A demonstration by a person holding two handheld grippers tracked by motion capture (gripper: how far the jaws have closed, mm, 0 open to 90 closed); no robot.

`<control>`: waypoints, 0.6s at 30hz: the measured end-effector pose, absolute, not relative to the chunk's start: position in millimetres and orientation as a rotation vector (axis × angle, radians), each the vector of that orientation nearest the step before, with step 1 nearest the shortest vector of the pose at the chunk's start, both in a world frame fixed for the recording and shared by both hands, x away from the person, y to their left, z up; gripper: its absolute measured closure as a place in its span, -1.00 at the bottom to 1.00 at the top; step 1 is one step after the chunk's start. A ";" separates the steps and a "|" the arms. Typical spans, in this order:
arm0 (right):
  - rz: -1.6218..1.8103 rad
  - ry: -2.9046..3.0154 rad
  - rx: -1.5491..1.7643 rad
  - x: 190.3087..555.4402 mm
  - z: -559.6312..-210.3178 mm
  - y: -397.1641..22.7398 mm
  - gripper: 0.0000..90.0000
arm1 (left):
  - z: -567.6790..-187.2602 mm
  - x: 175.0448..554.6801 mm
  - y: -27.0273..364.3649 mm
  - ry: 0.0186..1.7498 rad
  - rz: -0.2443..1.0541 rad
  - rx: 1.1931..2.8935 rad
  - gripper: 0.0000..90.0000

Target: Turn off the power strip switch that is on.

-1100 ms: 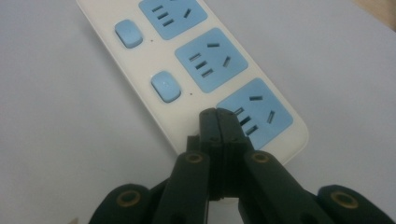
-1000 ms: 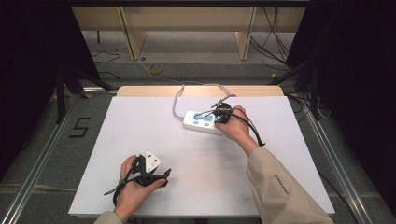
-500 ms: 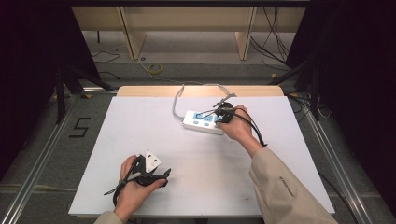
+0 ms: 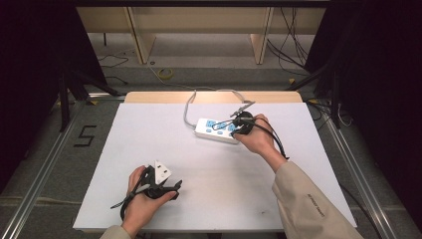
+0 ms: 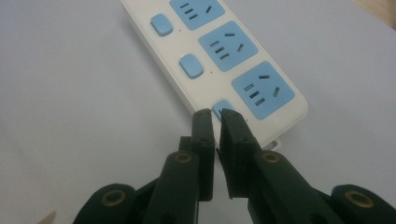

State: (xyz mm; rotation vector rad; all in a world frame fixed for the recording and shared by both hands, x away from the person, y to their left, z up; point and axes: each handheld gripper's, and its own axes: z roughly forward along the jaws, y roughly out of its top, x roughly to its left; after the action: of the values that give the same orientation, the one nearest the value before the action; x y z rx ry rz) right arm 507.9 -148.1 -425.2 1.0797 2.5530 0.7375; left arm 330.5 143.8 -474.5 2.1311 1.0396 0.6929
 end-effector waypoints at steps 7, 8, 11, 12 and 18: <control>0.745 2.577 1.069 491.4 -422.0 -155.9 0.79 | -474.7 330.1 143.4 1.041 0.691 2.131 -0.52; 0.749 2.579 1.062 489.0 -421.9 -157.8 0.78 | -474.8 330.2 143.4 1.039 0.689 2.131 -0.52; 0.775 2.572 1.048 480.6 -421.3 -162.8 0.76 | -475.3 330.2 142.9 1.039 0.687 2.131 -0.52; 0.781 2.575 1.051 477.3 -420.4 -164.2 0.74 | -475.3 330.1 142.8 1.040 0.687 2.131 -0.52; 0.828 2.570 1.037 460.4 -421.1 -173.2 0.66 | -476.3 328.9 142.7 1.038 0.686 2.139 -0.52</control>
State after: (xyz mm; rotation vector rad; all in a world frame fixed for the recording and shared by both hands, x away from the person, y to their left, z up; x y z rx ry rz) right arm 460.4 -173.2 -421.1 1.0367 2.5697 0.8275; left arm 328.9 142.7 -476.3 2.1388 1.0382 0.6857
